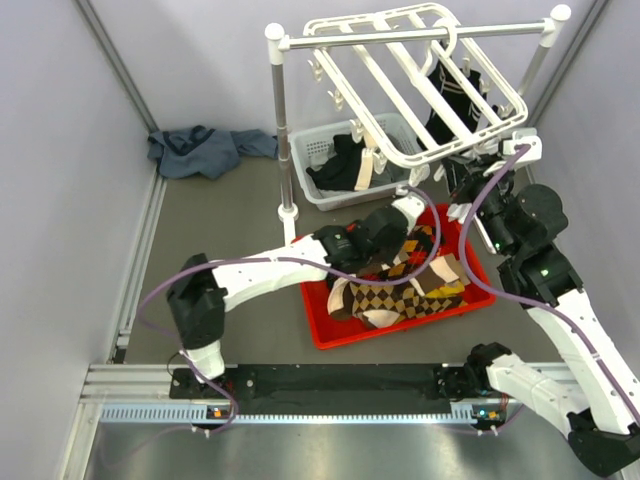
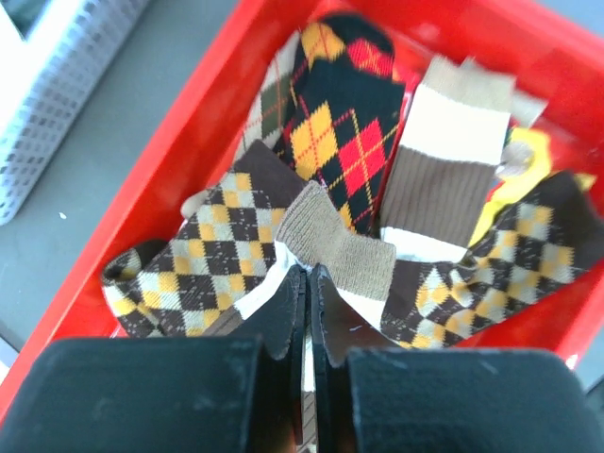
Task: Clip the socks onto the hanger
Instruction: Pick up the sock from the bin, then clamp the sock onto the hanger.
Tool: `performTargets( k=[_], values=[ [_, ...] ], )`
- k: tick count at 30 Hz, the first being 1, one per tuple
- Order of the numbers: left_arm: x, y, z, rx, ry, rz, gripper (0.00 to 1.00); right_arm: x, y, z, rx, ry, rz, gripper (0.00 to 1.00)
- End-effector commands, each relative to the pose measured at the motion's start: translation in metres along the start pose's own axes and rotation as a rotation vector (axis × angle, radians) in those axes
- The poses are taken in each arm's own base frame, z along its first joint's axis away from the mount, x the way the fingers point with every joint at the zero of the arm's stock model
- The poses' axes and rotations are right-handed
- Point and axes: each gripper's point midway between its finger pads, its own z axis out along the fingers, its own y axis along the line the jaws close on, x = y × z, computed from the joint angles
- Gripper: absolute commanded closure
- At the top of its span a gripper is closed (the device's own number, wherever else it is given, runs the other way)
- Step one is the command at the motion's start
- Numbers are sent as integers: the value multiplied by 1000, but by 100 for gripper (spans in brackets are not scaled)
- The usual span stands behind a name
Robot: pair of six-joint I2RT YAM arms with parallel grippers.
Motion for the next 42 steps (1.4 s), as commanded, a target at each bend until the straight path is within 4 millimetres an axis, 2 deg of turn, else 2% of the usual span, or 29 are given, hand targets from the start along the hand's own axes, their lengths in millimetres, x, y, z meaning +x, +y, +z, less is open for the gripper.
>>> performTargets(
  k=[1, 2, 3, 4, 5, 6, 7, 8, 9, 10, 12, 21, 24, 30, 34, 42],
  values=[
    [-51, 3, -29, 81, -256, -134, 100, -7, 6, -12, -32, 12, 29, 100],
    [-64, 3, -44, 111, -314, -173, 100, -7, 8, -12, -39, 11, 36, 100],
    [-84, 2, -51, 146, -413, -213, 100, -9, 8, -14, -40, 5, 38, 100],
    [-75, 4, -50, 177, -415, -231, 100, -11, 8, -14, -43, 3, 40, 100],
    [-86, 6, -60, 206, -463, -284, 100, -11, 9, -14, -46, 2, 42, 100],
    [-89, 8, -63, 235, -511, -316, 100, -12, 10, -15, -51, 2, 43, 100],
    [-97, 18, -66, 243, -552, -348, 100, -13, 11, -15, -57, 2, 45, 100],
    [-101, 17, -72, 290, -575, -389, 100, -14, 12, -15, -59, -1, 48, 100],
    [-96, 20, -70, 305, -580, -407, 100, -15, 13, -15, -65, -1, 52, 100],
    [-108, 28, -77, 323, -642, -427, 100, -16, 14, -16, -70, -4, 52, 100],
    [-112, 24, -80, 380, -667, -445, 100, -16, 16, -16, -81, -2, 59, 100],
    [-173, 20, -110, 514, -903, -444, 100, -18, 27, -17, -136, -2, 86, 100],
    [-186, 19, -114, 547, -936, -450, 100, -19, 28, -17, -141, -4, 89, 100],
    [-197, 20, -124, 609, -976, -450, 100, -21, 27, -17, -140, -11, 79, 100],
    [-193, 22, -127, 663, -981, -446, 100, -20, 27, -18, -142, -11, 73, 100],
    [-193, 13, -134, 779, -995, -396, 100, -18, 32, -16, -161, -11, 92, 100]
  ],
)
